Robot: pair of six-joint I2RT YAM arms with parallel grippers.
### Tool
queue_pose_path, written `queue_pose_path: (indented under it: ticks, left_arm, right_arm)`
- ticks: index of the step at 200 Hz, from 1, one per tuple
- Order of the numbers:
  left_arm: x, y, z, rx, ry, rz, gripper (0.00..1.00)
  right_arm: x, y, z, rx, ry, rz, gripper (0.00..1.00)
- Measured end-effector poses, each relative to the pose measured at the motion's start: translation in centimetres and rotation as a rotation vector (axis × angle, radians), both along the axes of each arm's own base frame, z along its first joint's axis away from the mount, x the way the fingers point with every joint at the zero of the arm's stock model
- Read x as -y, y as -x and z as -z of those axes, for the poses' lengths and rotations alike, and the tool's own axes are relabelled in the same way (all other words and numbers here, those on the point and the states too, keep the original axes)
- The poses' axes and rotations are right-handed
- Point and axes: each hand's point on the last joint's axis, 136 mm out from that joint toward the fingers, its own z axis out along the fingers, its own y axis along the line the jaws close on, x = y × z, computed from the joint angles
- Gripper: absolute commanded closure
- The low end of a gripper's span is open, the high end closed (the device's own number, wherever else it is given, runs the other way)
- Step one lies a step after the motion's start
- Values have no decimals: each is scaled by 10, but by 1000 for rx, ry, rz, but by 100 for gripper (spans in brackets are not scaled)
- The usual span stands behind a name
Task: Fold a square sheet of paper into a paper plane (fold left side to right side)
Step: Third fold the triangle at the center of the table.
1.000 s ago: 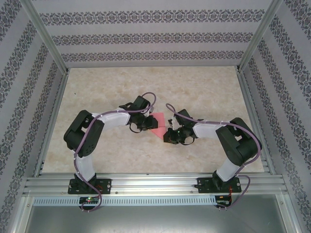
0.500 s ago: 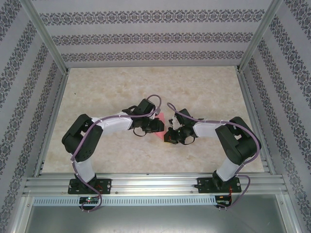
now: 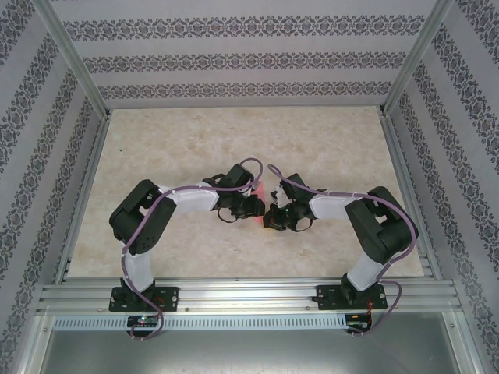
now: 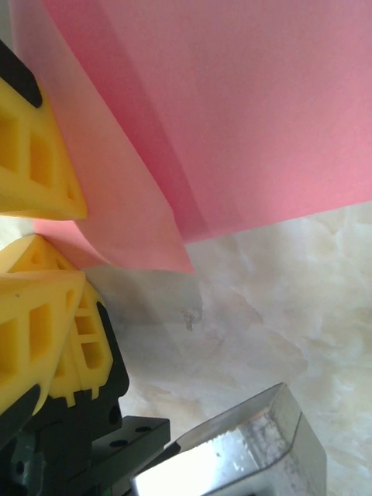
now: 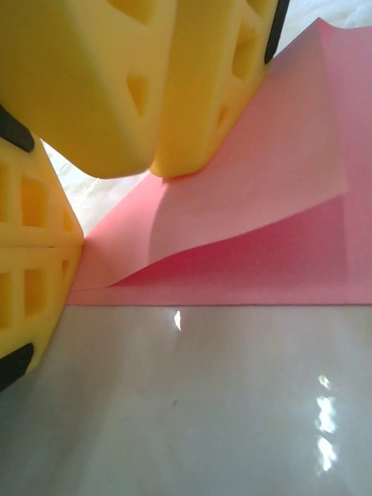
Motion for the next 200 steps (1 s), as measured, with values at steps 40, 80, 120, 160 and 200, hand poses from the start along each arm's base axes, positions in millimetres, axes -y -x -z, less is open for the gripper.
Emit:
queue_pose_path:
  ticks: [40, 80, 120, 160, 200]
  left_arm:
    - [-4, -6, 12, -2, -33, -19, 75]
    - [-7, -9, 14, -14, -26, -27, 75]
    - [-12, -14, 14, -23, -12, -31, 74]
    - [-29, -27, 13, -10, -10, -51, 73]
    - [-57, -50, 13, 2, -14, -102, 71]
  right_arm:
    - [0, 0, 0, -3, 5, 0, 96]
    - [0, 0, 0, -1, 6, -2, 96]
    - [1, -1, 0, -1, 11, -1, 96]
    - [-1, -5, 0, 10, 11, -1, 96]
    - [-1, -6, 0, 16, 13, 0, 96]
